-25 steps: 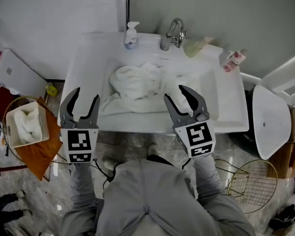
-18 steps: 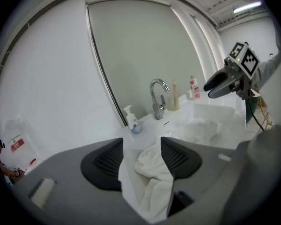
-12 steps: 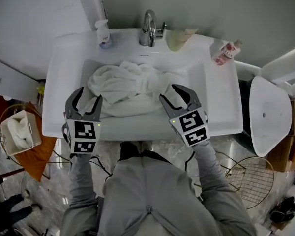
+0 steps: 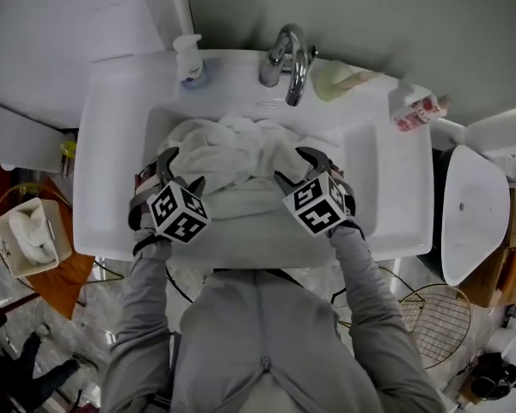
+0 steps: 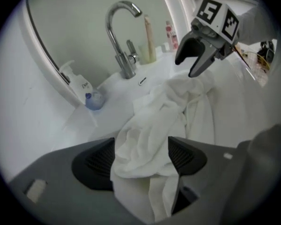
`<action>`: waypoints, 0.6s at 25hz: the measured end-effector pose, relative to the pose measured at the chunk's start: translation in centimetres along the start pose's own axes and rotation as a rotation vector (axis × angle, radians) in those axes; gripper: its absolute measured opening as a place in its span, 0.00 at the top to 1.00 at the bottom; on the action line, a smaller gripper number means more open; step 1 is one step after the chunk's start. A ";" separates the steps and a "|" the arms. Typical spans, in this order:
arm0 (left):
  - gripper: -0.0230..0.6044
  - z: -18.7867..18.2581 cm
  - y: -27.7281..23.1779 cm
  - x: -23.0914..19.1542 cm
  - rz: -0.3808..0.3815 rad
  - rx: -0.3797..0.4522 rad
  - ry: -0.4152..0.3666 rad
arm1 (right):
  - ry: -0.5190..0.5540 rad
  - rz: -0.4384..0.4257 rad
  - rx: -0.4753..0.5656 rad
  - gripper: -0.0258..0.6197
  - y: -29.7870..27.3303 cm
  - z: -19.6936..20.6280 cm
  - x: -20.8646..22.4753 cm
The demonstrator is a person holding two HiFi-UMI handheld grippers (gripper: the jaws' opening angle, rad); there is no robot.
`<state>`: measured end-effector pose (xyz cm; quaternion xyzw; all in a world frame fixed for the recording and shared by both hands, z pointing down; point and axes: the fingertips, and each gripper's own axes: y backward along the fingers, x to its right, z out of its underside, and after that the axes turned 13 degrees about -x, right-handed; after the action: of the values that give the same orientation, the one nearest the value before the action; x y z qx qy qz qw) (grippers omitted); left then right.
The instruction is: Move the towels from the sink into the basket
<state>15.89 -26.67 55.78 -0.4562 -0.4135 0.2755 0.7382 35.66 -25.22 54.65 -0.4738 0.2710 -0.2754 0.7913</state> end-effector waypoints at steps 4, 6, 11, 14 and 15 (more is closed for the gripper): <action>0.33 0.3 -3.7 0.4 0.034 -0.071 -0.064 | 0.033 0.005 -0.079 0.55 -3.6 0.1 0.6; 0.31 0.8 -5.1 0.4 0.060 -0.114 -0.083 | 0.046 0.002 -0.114 0.54 -5.0 0.1 0.9; 0.27 1.8 -7.7 0.7 0.125 -0.189 -0.115 | 0.088 -0.005 -0.199 0.53 -8.3 0.6 1.4; 0.26 1.9 -9.1 0.8 0.165 -0.226 -0.145 | 0.113 -0.003 -0.231 0.53 -9.9 0.6 1.4; 0.26 1.8 -9.5 0.9 0.184 -0.240 -0.155 | 0.124 -0.001 -0.243 0.53 -10.4 0.6 1.4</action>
<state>15.06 -29.27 65.13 -0.5546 -0.4556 0.3246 0.6160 35.17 -30.02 64.00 -0.5483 0.3505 -0.2700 0.7096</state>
